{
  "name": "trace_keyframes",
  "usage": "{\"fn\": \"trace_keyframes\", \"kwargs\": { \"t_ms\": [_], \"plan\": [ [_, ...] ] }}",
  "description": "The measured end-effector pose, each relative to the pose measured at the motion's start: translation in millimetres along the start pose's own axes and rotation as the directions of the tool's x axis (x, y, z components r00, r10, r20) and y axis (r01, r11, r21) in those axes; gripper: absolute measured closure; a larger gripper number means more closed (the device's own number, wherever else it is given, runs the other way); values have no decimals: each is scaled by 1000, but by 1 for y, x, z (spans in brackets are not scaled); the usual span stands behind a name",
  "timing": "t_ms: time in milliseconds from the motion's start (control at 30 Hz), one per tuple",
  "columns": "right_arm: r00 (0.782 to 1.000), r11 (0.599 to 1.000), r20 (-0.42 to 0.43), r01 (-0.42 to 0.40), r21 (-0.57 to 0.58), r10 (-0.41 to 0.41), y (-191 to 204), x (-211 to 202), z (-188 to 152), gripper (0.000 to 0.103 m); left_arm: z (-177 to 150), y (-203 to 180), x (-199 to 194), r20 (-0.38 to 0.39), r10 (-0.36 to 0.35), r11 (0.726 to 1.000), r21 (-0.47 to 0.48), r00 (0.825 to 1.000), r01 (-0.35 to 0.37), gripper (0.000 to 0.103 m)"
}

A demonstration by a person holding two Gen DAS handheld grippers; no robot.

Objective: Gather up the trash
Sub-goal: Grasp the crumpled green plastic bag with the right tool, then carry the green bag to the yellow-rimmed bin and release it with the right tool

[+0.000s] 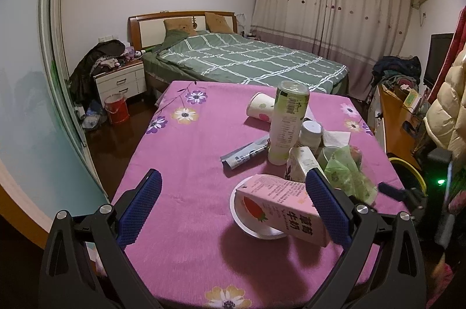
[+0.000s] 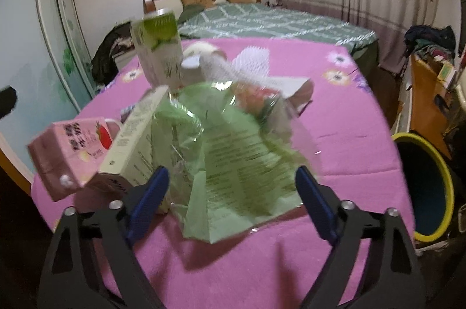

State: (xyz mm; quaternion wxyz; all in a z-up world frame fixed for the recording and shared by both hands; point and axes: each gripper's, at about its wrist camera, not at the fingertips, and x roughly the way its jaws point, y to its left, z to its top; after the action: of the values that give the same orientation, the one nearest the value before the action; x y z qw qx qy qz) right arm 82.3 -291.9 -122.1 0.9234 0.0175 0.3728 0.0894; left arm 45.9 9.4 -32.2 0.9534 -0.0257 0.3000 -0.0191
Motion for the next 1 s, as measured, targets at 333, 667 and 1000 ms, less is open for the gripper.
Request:
{"fn": "trace_keyframes", "kwargs": {
  "t_ms": [333,667,1000],
  "plan": [
    [998,998,-24,-66,3,66,0,19,0,89,3,4,13,2,-9,1000,-10,1000,9,6],
    [994,995,51,-98,21,97,-11,-18,6,95,5,4,11,17,-7,1000,-12,1000,7,6],
    [990,993,131,34,111,-49,-73,-56,16,95,0,-2,5,22,-29,1000,4,999,29,6]
  ]
}}
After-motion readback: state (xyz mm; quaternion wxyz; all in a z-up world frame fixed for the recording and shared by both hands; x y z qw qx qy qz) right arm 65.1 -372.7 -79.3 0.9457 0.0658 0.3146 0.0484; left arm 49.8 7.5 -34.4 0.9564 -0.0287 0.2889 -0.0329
